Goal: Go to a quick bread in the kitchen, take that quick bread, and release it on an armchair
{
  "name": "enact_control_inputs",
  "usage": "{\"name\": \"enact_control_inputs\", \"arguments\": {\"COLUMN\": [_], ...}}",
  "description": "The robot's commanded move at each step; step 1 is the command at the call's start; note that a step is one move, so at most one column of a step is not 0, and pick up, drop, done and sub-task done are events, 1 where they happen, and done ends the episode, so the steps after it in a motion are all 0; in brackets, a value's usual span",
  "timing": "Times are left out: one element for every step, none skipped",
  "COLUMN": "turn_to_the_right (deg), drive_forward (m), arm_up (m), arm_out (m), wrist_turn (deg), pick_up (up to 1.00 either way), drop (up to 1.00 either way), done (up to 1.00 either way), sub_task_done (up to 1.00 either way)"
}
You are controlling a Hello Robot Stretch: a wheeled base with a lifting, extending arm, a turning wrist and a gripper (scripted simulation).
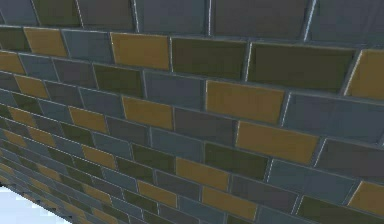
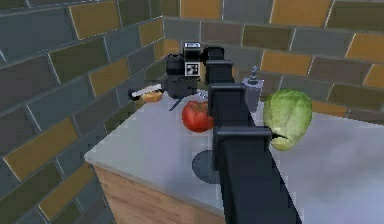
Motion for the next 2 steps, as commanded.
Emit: {"name": "enact_control_inputs", "arguments": {"turn_to_the_right": [0.0,0.0], "drive_forward": [0.0,0.0], "arm_up": [0.0,0.0], "arm_out": [0.0,0.0], "wrist_turn": [-45.0,-45.0], "pick_up": [0.0,0.0], "drop": [0.0,0.0], "done": [0.0,0.0], "sub_task_done": [0.0,0.0]}}
